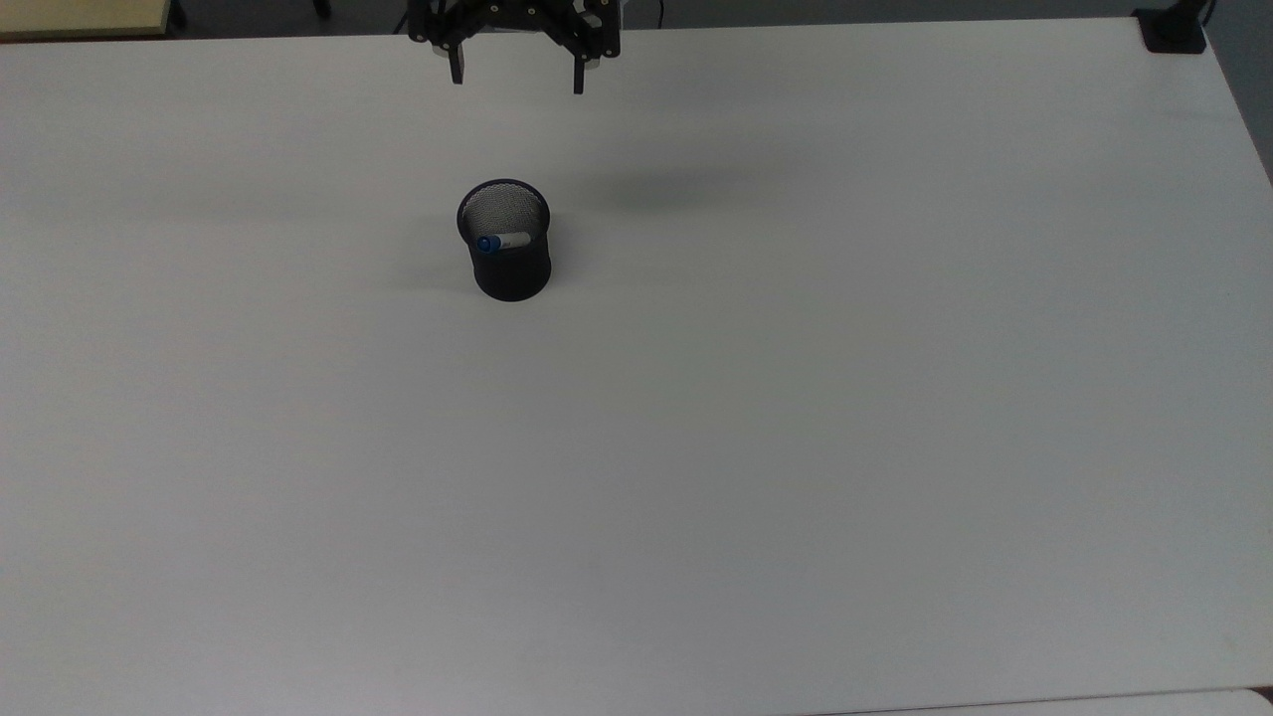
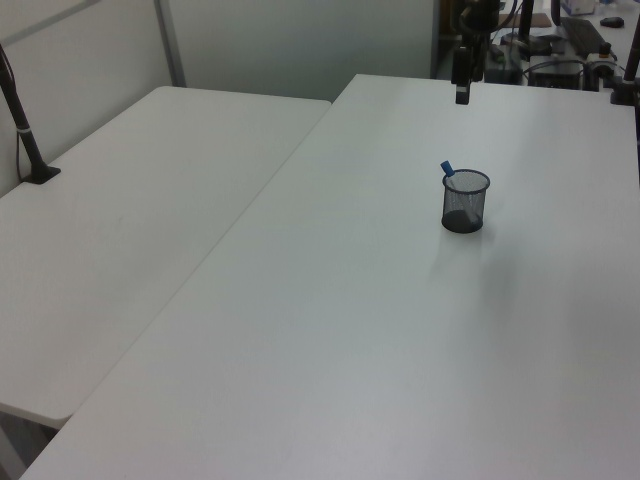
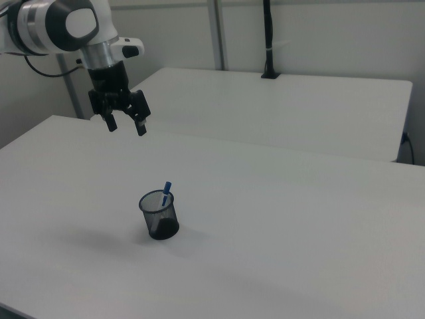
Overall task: Remove the marker
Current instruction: 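Move the gripper down over the black mesh cup toward the marker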
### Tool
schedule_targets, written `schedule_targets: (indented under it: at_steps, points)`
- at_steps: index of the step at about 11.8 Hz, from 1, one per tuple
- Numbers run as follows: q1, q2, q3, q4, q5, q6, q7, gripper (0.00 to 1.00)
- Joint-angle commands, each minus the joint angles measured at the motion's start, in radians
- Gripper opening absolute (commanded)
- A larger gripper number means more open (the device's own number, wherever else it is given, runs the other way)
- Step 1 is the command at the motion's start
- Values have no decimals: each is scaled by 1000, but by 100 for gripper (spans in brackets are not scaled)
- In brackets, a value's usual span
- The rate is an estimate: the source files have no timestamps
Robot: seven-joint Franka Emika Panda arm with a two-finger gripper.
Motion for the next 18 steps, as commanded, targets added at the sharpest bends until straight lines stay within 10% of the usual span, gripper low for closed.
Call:
schedule_targets:
  at_steps: [1, 15, 18]
  points:
    - [3, -3, -5, -7, 14, -8, -27, 100]
    - [-64, 62, -5, -53, -55, 48, -174, 100]
    - [-91, 108, -5, -96, -55, 145, -176, 86]
